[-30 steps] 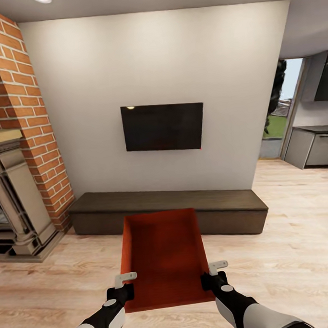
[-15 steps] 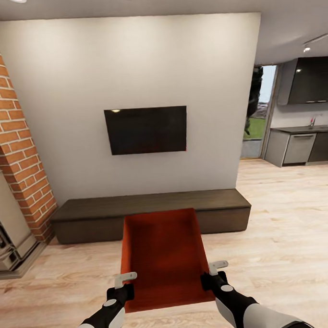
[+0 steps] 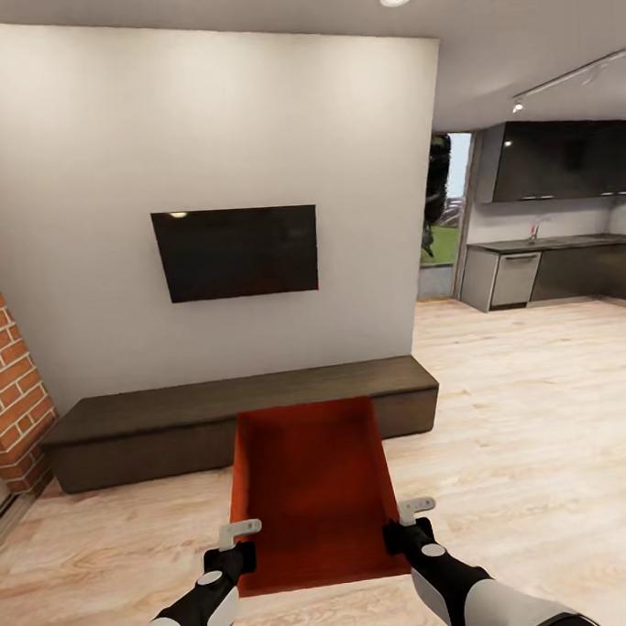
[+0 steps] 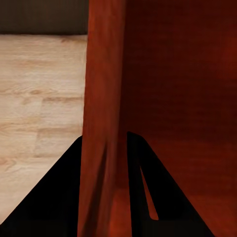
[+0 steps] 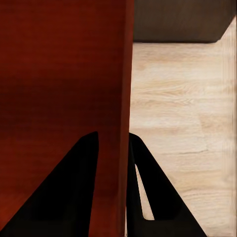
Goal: Move the two storage containers from the living room to the garage. In the garage, place one container on the floor and stack the other container on top of it (either order is fine).
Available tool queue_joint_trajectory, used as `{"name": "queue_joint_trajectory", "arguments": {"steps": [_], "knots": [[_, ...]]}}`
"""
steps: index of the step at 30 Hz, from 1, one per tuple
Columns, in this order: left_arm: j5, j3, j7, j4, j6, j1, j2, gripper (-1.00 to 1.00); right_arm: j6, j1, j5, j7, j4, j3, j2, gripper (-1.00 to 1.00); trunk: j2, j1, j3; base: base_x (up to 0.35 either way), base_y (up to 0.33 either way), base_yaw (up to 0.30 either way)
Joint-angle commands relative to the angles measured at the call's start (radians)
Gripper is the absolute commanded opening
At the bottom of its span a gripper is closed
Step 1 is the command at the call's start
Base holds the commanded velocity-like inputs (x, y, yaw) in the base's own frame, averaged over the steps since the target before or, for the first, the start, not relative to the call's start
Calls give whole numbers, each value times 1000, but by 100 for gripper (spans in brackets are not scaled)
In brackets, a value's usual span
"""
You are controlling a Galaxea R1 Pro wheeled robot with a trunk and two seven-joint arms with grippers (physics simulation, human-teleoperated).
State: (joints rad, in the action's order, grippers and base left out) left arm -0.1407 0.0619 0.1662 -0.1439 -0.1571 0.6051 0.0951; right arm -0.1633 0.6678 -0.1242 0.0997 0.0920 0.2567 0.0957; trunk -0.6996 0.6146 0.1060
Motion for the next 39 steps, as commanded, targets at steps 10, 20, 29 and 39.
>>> {"name": "queue_joint_trajectory", "arguments": {"steps": [10,20,29,39], "knots": [[-56,-65,34,3,-4,1,0,-100,-8,1,0,-1,77,-62,1,-100,-1,0,2,0,0,-273],[-56,-65,33,3,-5,1,0,-100,-8,1,0,-1,77,-62,1,-100,-1,0,2,0,0,-275],[-56,-65,33,3,-4,1,0,-100,-8,1,0,-1,77,-62,1,-100,-1,0,2,0,0,-280],[-56,-65,33,2,-4,1,0,-100,-8,1,0,-1,77,-62,1,-100,-1,0,2,0,0,-281]]}}
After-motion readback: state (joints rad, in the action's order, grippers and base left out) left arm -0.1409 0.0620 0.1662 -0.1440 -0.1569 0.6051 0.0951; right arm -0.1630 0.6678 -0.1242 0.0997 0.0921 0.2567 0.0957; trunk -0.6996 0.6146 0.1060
